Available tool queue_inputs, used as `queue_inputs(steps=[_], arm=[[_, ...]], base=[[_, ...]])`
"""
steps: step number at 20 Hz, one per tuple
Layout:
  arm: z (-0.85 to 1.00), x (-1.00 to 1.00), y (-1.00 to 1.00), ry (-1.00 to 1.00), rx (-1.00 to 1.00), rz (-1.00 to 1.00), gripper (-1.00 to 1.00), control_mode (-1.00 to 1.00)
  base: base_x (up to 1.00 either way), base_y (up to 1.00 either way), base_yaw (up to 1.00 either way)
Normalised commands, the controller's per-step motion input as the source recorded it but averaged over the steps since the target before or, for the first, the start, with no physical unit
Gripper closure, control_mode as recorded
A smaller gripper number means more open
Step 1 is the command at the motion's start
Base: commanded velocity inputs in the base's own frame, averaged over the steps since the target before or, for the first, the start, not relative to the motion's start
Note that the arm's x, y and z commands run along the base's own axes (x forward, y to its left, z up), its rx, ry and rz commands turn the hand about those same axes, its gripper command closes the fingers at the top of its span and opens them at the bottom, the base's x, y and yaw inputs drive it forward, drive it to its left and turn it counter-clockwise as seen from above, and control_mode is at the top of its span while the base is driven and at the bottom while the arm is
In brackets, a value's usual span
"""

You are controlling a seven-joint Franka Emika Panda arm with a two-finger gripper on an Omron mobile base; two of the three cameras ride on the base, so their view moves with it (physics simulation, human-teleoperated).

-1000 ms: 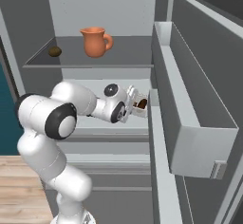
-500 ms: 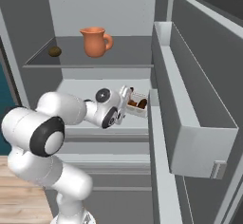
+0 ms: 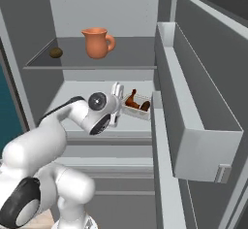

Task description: Place the tupperware on the second highest shelf of the fridge. Make space for the tupperware among the existing items by rearranging them on the shelves if needed. Close the fridge door when finished.

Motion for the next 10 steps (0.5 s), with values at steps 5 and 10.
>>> queue_inputs(steps=[5,10], arm=[[0.72,-0.85,0.47,0.19,-0.06,0.35,-1.00,-1.00],[0.84,-0.71,0.35,0.08,-0.05,0.30,-1.00,-1.00]], base=[[0.00,0.00,0.00],[0.00,0.00,0.00]])
